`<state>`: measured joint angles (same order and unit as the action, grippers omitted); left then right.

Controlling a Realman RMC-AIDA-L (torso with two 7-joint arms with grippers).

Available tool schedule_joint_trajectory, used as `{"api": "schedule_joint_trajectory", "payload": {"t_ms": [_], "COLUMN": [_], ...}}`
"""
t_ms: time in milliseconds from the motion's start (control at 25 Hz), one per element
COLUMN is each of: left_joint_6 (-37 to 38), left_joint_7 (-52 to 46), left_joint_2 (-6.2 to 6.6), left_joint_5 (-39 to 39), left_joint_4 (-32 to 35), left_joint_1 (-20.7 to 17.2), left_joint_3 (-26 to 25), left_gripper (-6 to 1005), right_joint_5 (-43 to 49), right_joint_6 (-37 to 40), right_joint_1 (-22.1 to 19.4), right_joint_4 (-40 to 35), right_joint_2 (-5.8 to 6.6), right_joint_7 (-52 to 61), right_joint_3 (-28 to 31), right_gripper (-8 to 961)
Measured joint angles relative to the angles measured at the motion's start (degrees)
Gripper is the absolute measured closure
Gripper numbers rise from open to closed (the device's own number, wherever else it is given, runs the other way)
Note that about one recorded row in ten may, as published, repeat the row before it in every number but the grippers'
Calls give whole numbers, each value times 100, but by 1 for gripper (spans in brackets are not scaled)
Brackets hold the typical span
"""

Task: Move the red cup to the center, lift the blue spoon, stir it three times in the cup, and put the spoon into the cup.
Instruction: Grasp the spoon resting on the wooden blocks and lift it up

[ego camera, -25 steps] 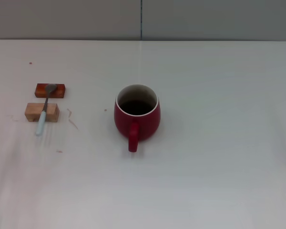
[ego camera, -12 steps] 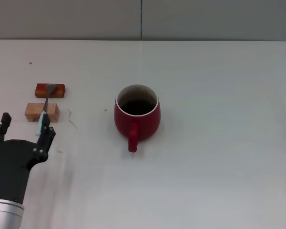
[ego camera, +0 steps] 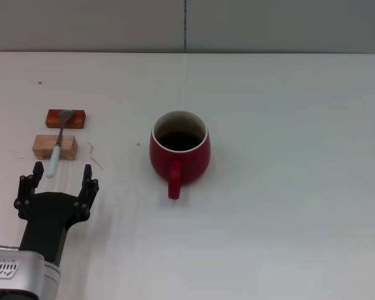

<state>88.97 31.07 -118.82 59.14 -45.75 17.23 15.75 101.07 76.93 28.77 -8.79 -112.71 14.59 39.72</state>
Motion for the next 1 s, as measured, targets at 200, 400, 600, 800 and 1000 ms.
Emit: {"api": "schedule_joint_trajectory", "payload": {"t_ms": [200, 400, 600, 800, 1000], "left_joint_6": [-251, -525, -714, -726, -734], "left_joint_7": [-11, -21, -95, -112, -113], "left_joint_2": [24, 16, 20, 10, 7], "left_joint_5": [-15, -28, -1, 2, 7], "left_joint_4": [115, 310, 457, 527, 581], "left_joint_1": [-55, -63, -33, -7, 31], "left_joint_3": [-180, -324, -416, -448, -480], "left_gripper": [170, 170, 169, 169, 169], "right_joint_5": [0, 0, 0, 0, 0], "right_joint_6": [20, 39, 125, 203, 255], "right_joint_1": [11, -11, -61, -105, -147], "right_joint_4": [-54, -87, -123, -132, -132], "right_joint_2": [12, 13, 14, 2, -27], "right_joint_7": [-6, -8, -9, -9, -9], "right_joint_3": [-26, -26, -26, -26, -26], "right_gripper": [370, 369, 370, 369, 369]}}
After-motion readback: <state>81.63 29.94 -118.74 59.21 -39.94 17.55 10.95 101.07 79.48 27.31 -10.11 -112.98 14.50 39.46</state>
